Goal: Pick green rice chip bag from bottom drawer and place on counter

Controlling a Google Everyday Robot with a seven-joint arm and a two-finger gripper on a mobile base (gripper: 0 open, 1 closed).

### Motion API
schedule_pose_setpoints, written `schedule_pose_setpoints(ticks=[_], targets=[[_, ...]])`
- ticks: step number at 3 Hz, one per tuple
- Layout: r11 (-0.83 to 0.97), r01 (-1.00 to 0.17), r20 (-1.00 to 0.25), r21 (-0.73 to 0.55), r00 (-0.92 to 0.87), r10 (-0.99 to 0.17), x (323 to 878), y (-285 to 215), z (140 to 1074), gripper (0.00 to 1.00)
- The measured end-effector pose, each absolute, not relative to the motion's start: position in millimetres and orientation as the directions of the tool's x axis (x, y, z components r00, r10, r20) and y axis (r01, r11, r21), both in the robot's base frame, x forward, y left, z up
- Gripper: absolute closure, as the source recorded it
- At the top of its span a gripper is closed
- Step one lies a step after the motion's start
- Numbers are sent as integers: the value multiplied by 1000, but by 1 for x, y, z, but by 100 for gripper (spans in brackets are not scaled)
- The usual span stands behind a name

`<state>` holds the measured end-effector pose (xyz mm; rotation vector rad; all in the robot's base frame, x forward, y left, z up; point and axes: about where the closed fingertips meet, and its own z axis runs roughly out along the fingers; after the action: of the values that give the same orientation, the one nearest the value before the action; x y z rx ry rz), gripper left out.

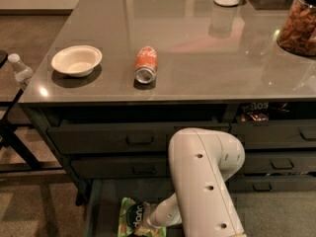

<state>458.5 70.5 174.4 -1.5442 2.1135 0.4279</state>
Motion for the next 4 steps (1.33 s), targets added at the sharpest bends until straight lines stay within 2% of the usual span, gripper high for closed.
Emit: schedule_pose_setpoints(ticks=[1, 3, 4], targets=[[311, -949, -551, -49, -234, -801, 458, 65, 189, 100], [363, -928, -505, -88, -272, -819, 446, 16, 261, 100], [363, -928, -505, -88, -272, -819, 446, 16, 261, 100]])
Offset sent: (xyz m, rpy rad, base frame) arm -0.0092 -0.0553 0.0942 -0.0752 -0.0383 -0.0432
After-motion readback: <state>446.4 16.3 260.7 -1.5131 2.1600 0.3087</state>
